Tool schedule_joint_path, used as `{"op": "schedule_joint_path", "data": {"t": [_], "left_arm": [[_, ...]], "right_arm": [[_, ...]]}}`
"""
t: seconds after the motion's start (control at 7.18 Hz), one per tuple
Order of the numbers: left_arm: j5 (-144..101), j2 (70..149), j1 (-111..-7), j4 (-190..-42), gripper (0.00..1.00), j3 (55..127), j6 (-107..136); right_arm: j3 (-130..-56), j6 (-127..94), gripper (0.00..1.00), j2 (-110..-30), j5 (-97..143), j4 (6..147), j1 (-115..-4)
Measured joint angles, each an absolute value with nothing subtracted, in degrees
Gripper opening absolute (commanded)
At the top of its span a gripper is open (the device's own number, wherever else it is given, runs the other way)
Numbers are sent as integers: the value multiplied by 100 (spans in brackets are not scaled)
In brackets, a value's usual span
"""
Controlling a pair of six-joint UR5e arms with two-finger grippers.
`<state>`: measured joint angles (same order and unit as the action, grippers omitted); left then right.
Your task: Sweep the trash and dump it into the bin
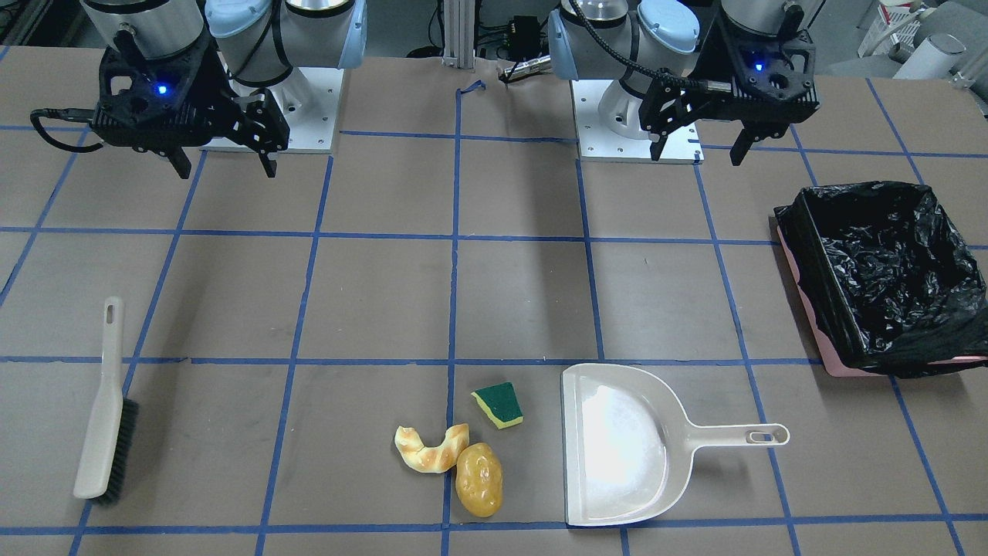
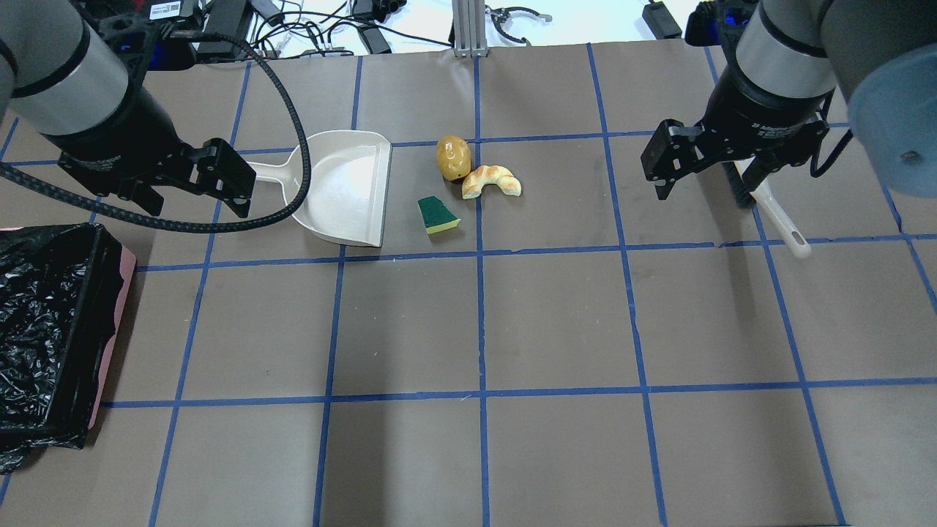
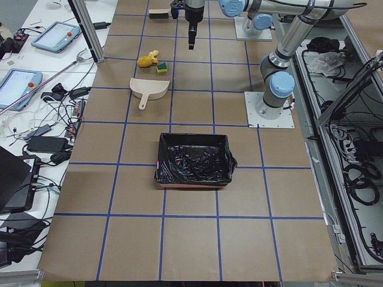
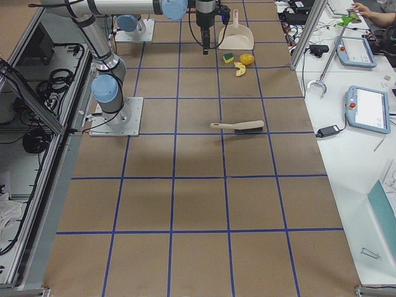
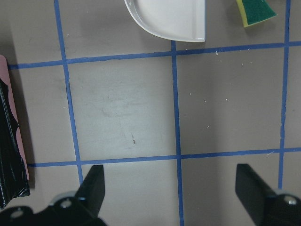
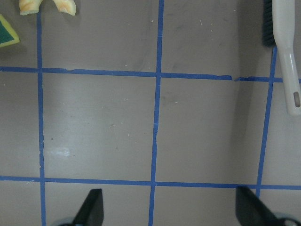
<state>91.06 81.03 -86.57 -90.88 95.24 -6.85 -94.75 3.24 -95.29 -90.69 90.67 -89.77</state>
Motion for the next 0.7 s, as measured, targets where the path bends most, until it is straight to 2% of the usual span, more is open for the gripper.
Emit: {"op": "schedule_joint_path", "data": {"t": [0.7], "left_arm": [[9112,8104,-8657,-9095,100,9526,-686]], "right_arm": [[-9493,538,100,-9488,-9160,9089,-8681]]}}
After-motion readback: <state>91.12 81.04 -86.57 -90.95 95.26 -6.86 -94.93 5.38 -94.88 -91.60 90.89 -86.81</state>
